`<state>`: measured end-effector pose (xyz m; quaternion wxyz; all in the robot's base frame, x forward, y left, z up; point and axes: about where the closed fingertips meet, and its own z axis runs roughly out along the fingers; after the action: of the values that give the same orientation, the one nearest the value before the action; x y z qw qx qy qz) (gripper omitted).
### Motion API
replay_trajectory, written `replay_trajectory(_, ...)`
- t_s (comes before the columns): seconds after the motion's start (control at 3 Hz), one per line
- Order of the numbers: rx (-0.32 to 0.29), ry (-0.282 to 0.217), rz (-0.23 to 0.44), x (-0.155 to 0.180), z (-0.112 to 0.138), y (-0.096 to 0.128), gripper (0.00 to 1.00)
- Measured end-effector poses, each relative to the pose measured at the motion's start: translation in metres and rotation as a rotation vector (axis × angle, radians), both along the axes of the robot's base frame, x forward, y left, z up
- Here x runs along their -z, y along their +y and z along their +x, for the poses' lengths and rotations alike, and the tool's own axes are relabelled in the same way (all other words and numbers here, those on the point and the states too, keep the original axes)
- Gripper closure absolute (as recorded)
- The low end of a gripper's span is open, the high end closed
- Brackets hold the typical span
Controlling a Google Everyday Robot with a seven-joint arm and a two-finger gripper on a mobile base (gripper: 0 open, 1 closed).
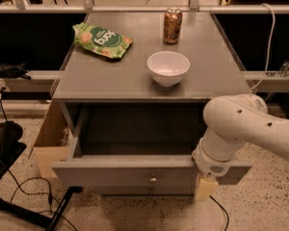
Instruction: Open top drawer
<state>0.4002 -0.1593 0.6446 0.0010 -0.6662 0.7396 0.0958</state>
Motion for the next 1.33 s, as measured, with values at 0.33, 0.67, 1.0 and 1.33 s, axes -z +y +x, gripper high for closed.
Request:
replay_trajectory(0.33, -0.022, 0.029, 0.010, -0.005, -0.019, 0.003, 0.65)
replay_trajectory(0.67, -0.022, 0.029, 0.010, -0.006, -0.019, 0.003, 0.89)
replay_trajectory(1.0, -0.017, 0.076, 0.009, -0.003, -0.042, -0.003, 0.85)
replay_trajectory(1.33, -0.017, 0.076, 0.009, -0.003, -0.043, -0.003, 0.62)
